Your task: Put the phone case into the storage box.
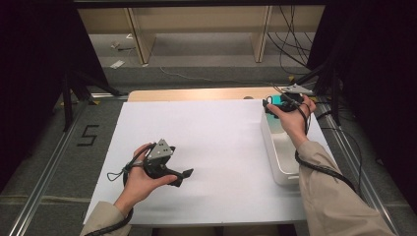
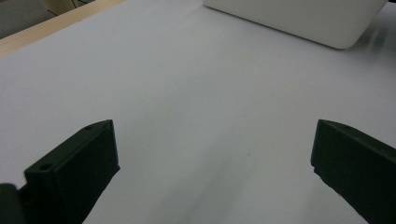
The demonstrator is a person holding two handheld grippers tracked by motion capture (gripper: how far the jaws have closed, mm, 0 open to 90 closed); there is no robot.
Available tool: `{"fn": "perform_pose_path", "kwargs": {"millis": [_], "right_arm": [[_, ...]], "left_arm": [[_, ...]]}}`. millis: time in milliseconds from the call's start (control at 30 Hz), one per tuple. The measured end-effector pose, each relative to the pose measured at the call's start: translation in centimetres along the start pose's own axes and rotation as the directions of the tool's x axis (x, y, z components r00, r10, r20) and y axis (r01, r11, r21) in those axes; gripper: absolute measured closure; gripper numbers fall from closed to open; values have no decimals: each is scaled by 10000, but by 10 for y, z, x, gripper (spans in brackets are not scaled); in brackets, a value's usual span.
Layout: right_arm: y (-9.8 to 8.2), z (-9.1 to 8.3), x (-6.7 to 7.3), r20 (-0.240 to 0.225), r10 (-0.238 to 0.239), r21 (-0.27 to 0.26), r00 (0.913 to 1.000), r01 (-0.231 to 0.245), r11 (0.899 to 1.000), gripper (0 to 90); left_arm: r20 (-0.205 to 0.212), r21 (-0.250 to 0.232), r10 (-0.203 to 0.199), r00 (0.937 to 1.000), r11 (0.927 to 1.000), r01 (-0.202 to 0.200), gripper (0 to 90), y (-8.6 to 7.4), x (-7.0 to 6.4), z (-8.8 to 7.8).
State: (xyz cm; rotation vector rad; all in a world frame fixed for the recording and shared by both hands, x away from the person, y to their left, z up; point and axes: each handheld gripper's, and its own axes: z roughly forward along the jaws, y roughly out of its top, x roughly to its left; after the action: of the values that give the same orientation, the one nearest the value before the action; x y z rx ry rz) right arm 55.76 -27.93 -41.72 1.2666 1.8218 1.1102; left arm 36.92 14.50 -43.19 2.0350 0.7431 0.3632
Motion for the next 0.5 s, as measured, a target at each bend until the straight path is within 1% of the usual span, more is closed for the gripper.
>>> {"fn": "perform_pose_path", "kwargs": {"millis": [333,433,500], "right_arm": [[3,-3,-2,101,1,-239,9999,2,9997,17],[5,-4,-4,212,28,-401,9998,-20,9992,18],[6,-5,-5,183,65,-496,9998,-56,9988,19]], "left_arm": [[0,1,2,10000,10000,-2,4,0,0,0],[-1,-12,-10,10000,10000,10,4,0,0,0],[-6,1,-1,10000,10000,1,4,0,0,0]]}}
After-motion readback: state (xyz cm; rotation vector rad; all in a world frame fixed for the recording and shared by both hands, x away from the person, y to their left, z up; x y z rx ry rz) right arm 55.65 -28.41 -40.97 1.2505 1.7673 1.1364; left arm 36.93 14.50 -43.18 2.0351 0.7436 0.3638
